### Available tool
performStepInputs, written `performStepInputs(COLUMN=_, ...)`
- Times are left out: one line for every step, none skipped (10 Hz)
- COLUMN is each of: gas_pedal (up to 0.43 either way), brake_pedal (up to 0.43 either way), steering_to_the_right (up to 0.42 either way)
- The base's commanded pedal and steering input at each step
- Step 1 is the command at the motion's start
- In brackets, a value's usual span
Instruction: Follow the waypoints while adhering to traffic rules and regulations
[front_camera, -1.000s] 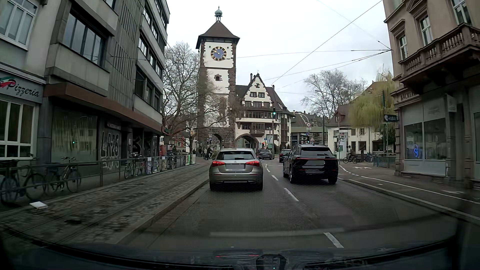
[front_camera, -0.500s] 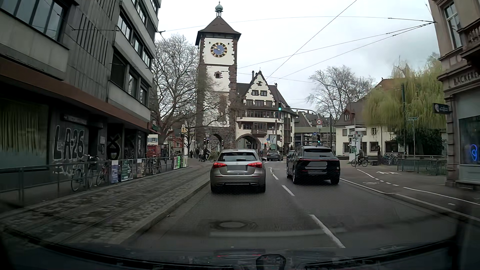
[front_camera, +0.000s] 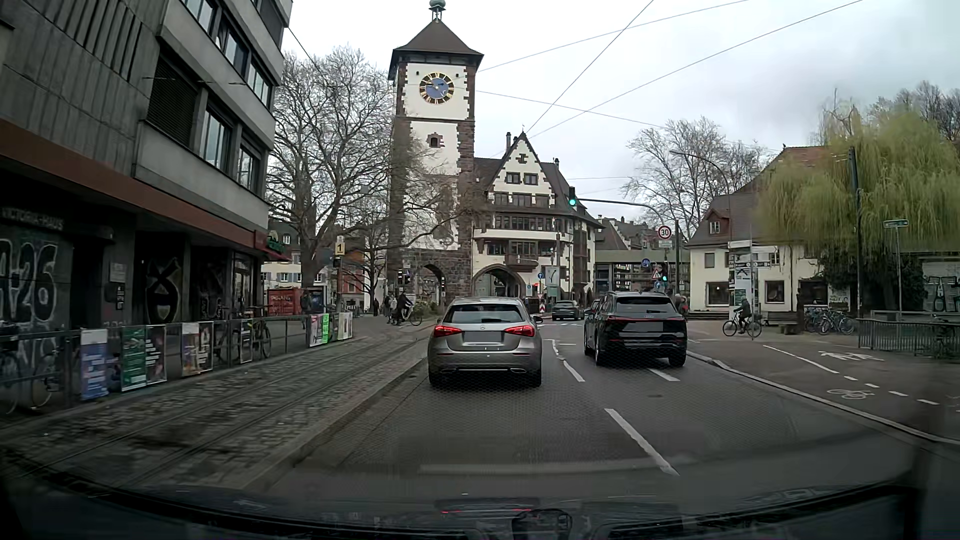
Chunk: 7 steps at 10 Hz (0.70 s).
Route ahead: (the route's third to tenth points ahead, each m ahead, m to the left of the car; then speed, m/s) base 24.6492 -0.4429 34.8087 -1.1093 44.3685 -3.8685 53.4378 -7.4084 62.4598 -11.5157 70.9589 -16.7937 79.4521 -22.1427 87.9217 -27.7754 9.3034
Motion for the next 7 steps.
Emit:
performStepInputs(gas_pedal=0.11, brake_pedal=0.0, steering_to_the_right=0.004)
performStepInputs(gas_pedal=0.11, brake_pedal=0.0, steering_to_the_right=0.005)
performStepInputs(gas_pedal=0.098, brake_pedal=0.0, steering_to_the_right=0.005)
performStepInputs(gas_pedal=0.098, brake_pedal=0.0, steering_to_the_right=0.006)
performStepInputs(gas_pedal=0.067, brake_pedal=0.0, steering_to_the_right=0.009)
performStepInputs(gas_pedal=0.067, brake_pedal=0.0, steering_to_the_right=0.011)
performStepInputs(gas_pedal=0.067, brake_pedal=0.0, steering_to_the_right=0.012)
